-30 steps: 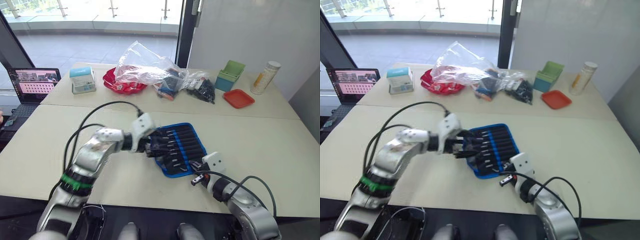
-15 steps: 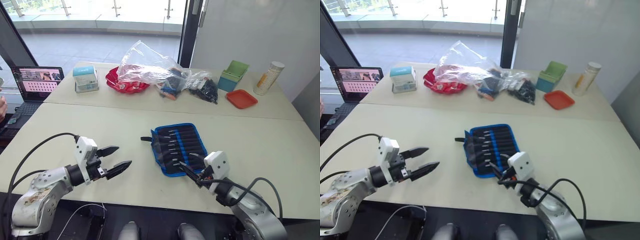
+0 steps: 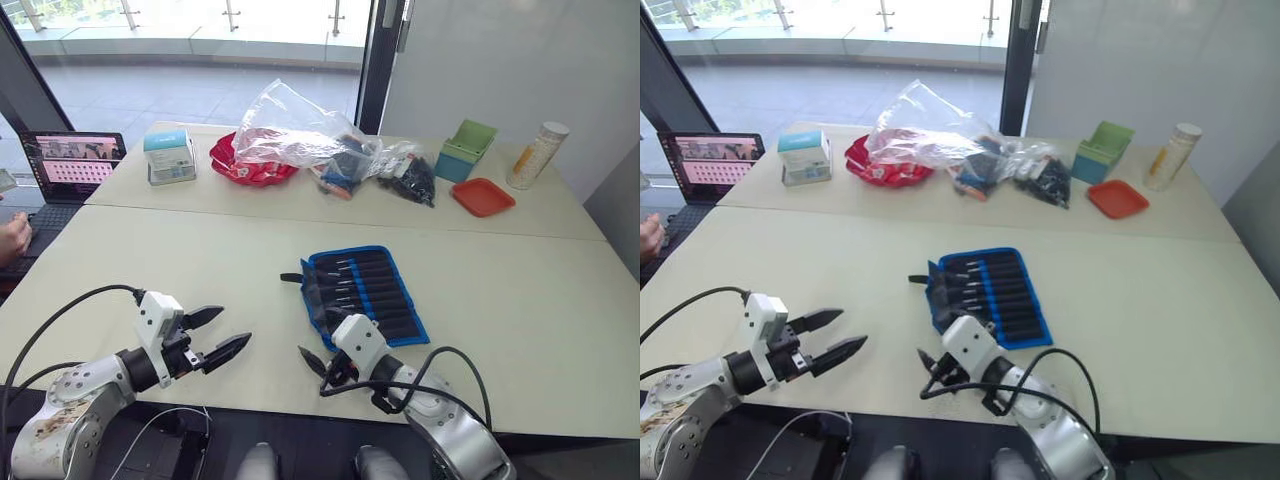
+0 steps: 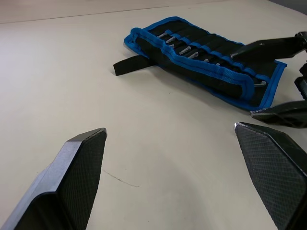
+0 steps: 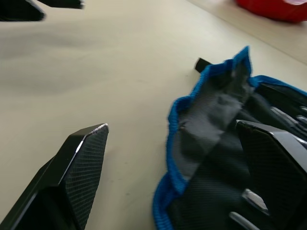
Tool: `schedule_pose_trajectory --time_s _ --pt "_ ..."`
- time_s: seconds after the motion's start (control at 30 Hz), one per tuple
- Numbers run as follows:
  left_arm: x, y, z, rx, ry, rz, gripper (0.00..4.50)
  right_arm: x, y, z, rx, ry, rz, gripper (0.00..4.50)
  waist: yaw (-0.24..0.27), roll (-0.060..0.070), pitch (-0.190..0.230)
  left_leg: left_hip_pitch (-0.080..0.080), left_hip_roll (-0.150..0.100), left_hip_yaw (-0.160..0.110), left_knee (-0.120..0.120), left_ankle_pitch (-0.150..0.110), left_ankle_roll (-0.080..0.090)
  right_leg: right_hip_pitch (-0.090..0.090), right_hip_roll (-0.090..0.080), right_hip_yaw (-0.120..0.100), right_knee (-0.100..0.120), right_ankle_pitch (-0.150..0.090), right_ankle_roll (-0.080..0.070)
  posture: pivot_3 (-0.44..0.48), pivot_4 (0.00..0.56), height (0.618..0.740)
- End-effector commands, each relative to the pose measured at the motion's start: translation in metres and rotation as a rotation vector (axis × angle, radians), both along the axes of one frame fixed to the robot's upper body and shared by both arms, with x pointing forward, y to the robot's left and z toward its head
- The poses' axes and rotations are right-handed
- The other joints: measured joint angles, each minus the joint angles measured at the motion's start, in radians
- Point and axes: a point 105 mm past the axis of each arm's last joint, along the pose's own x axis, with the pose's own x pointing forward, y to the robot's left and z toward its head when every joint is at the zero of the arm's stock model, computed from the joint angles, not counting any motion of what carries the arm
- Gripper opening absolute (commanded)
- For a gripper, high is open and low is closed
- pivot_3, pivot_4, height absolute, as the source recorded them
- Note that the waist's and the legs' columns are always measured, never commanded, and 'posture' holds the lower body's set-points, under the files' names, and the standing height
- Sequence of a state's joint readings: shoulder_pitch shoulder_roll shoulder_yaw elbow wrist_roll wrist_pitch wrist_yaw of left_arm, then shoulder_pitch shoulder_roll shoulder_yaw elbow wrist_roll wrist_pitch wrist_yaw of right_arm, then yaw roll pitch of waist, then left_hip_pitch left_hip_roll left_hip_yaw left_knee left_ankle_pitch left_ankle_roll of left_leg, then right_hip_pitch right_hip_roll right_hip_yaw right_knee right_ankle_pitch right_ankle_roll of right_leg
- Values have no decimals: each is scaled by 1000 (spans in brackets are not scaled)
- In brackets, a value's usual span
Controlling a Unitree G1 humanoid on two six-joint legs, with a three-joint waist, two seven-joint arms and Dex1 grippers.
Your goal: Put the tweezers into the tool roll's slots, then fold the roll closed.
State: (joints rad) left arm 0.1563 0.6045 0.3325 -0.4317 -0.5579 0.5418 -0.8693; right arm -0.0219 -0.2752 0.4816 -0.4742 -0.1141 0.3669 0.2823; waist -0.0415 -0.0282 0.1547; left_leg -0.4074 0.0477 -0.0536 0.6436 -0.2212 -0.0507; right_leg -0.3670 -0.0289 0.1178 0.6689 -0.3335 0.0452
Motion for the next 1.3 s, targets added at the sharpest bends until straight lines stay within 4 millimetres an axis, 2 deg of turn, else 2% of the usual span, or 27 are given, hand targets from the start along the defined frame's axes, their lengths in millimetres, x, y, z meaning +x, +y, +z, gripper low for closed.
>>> schedule_pose_trajectory --time_s 0.03,0.4,0.43,0.6,0.73,0.8,0.9,0.97,1.03,1.07,1.17,1.3 --pt "-1 -1 11 18 -48 -14 4500 4 2 13 44 -90 -41 3946 -1 0 0 0 0 0 0 0 0 0 0 0 1 0 0 0 150 717" --pt "0 -7 11 21 -51 -17 4500 6 2 8 55 -63 -29 220 -3 0 0 0 0 1 0 0 0 -2 0 0 4 0 0 0 150 717" --pt "0 -8 11 18 -49 -18 4500 6 3 8 58 -57 -17 28 -3 0 0 0 0 1 0 0 0 -2 0 0 4 0 0 0 150 717" --pt "9 -19 14 -15 -48 -42 4500 7 1 12 57 -47 67 28 -2 0 0 0 0 1 0 0 0 -2 0 0 4 0 0 0 150 717" --pt "21 -26 15 13 -78 -69 4500 -5 -1 15 28 -51 217 28 -1 0 0 0 0 1 1 0 0 -1 0 0 4 0 0 0 150 717" --pt "32 -35 24 25 -171 -137 4500 -17 -10 16 -51 -90 326 28 4 0 1 0 -1 0 1 0 0 -1 0 0 5 0 0 0 150 717" --pt "50 -39 30 29 -263 -223 4500 -21 -26 18 -130 -117 390 28 7 0 1 0 -2 1 2 0 0 0 0 0 4 0 0 0 150 717" --pt "55 -38 23 74 -270 -317 4500 -23 -37 21 -156 -126 405 28 4 0 1 0 -1 1 2 0 0 0 0 0 4 0 0 0 150 717" --pt "71 -34 21 119 -283 -351 4500 -26 -48 22 -182 -127 407 28 0 0 1 1 -1 1 2 0 0 0 1 0 5 0 0 0 150 717" --pt "78 -37 19 109 -233 -387 4500 -26 -53 22 -195 -127 398 28 -2 0 1 0 -1 1 2 0 0 -1 1 0 5 0 0 0 150 717" --pt "89 -57 10 166 -179 -563 4500 -26 -62 24 -210 -130 369 28 6 -1 2 -1 -1 0 3 0 0 -1 2 -1 6 0 0 0 150 717" --pt "102 -79 13 128 -188 -666 4500 -25 -64 25 -216 -137 346 28 11 -1 2 -4 -2 0 7 0 1 -1 1 -1 6 0 0 0 150 717"
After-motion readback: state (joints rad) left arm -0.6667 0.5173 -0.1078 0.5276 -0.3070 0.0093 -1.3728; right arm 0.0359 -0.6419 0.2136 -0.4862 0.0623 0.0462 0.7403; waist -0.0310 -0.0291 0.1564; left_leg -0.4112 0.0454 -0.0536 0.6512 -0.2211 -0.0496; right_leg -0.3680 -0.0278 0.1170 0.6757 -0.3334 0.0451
